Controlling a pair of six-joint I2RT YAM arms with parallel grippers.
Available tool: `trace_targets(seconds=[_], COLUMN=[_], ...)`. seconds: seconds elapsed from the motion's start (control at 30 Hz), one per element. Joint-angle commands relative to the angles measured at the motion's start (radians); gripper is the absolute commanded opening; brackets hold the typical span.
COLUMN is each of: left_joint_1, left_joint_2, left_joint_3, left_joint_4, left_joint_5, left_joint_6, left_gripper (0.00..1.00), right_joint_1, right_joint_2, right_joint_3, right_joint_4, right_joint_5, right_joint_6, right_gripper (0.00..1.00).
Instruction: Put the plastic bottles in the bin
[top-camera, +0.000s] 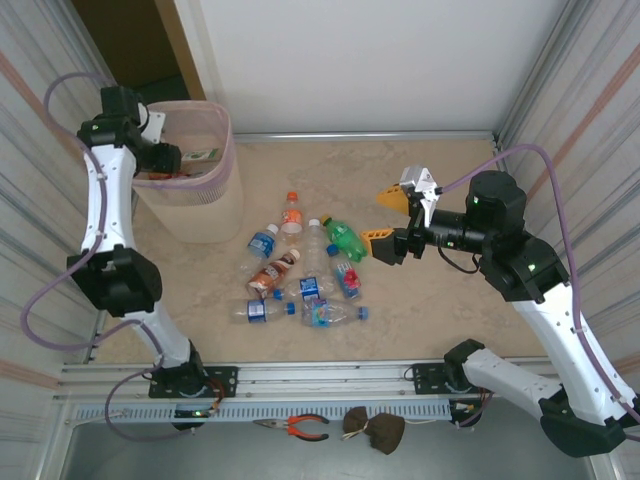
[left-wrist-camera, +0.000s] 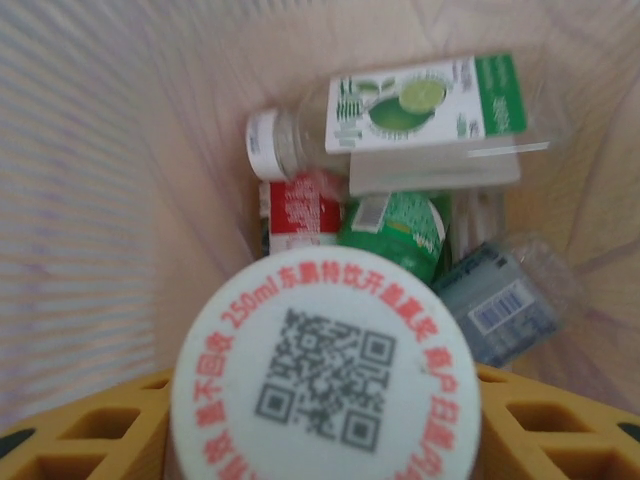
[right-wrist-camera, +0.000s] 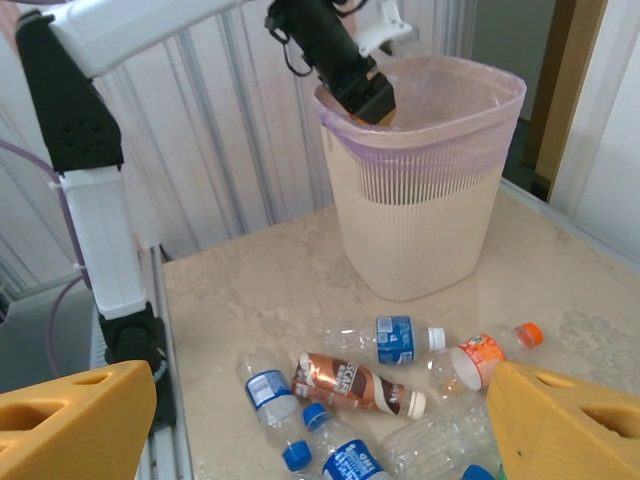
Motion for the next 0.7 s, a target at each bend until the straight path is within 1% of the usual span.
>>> trace_targets(seconds=[0.0,0.13,0.43,0.57,0.67], left_joint_1=[0.011,0.021,0.035,0.036,0.036], left_joint_2=[0.035,0.098,0.201,0.218,0.193], left_joint_3=[-0.024,-0.046,-0.075,-0.059,-0.049], left_joint_4=[-0.079,-0.107,-0.106,-0.099,-0.088], left_joint_5=[-0.016,-0.005,0.045,0.068,0.089], left_joint_6=[0.005,-0.004,-0.013,-0.015,-0.022], left_gripper=[0.57,0.58,0.63,0.66,0.71], right_joint_1=[0.001,0.000,0.000,0.000,0.000], right_joint_2=[-0.002,0.003,0.000,-0.003,-0.005], right_joint_3=[0.002,0.001,-0.004,-0.003,0.001], right_joint_4=[-0.003,-0.006,-0.006,-0.007,-0.007], right_joint_5=[-0.014,-0.018,-0.014,-0.011,-0.008], right_joint_6=[-0.027,-0.033,-0.036,-0.037,-0.037], right_gripper=[0.85,0.85,0.85,0.85,0.85])
